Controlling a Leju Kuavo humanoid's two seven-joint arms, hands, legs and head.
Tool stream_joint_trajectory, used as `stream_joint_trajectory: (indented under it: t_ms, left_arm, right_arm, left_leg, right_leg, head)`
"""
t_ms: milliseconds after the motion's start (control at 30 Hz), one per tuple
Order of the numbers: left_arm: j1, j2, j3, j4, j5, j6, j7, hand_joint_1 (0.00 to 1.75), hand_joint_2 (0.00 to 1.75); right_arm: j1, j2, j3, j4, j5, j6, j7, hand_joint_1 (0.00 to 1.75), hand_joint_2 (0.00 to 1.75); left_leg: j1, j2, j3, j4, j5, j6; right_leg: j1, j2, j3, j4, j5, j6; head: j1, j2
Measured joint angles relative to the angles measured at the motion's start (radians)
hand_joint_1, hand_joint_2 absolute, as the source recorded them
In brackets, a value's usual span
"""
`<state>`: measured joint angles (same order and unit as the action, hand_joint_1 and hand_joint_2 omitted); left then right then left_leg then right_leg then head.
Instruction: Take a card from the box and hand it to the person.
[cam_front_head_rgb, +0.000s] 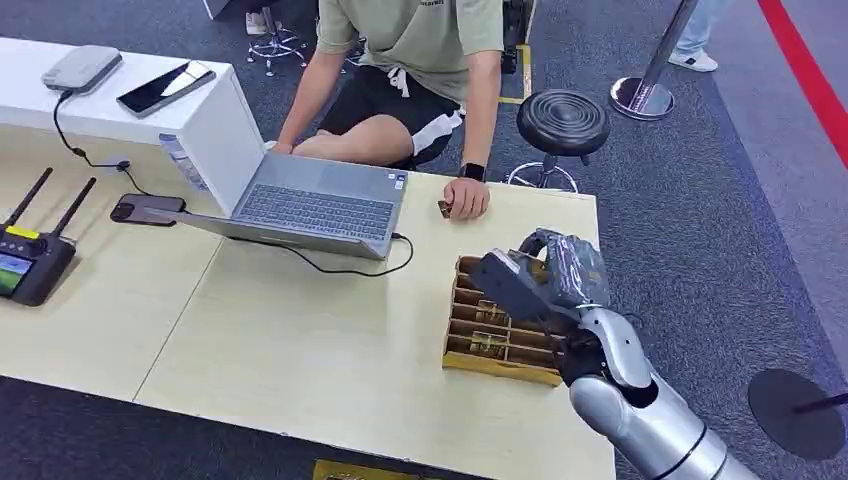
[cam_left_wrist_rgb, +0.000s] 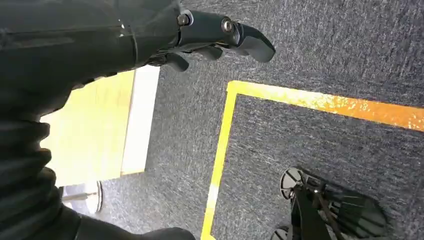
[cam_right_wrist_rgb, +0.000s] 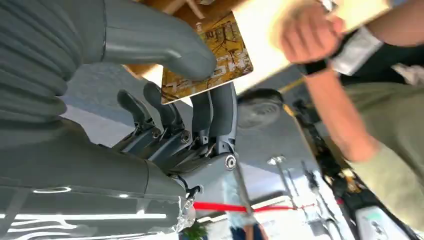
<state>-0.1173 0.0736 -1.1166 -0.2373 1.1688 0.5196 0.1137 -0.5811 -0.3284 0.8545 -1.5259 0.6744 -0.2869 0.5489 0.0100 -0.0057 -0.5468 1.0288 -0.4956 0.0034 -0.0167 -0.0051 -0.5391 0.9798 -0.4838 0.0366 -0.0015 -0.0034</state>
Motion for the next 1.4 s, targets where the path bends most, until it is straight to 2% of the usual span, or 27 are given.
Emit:
stream_joint_trajectory:
  t_ms: [400, 767, 1400]
  left_arm:
    - [-0.001, 0.000, -0.003, 0.000, -0.039, -0.018, 0.010, 0.00, 1.75]
    - [-0.004, 0.000, -0.011, 0.000, -0.056, -0.028, 0.019, 0.00, 1.75]
    - [-0.009, 0.000, -0.035, 0.000, -0.057, -0.029, 0.022, 0.00, 1.75]
  right_arm:
    - [-0.150, 0.069, 0.038, 0.056, -0.038, 0.010, -0.019, 1.50, 1.75]
    - [-0.233, 0.088, 0.063, 0.162, -0.056, 0.026, -0.014, 1.50, 1.75]
    - [-0.256, 0.109, 0.094, 0.256, -0.047, 0.019, -0.006, 1.50, 1.75]
  left_leg:
    - [0.000, 0.000, 0.000, 0.000, 0.000, 0.000]
    - [0.000, 0.000, 0.000, 0.000, 0.000, 0.000]
    - [0.000, 0.000, 0.000, 0.000, 0.000, 0.000]
  right_leg:
    - [0.000, -0.001, 0.000, 0.000, 0.000, 0.000]
    - [0.000, -0.001, 0.000, 0.000, 0.000, 0.000]
    - [0.000, -0.001, 0.000, 0.000, 0.000, 0.000]
  head:
    - [0.000, 0.000]
    - [0.000, 0.000]
    - [0.000, 0.000]
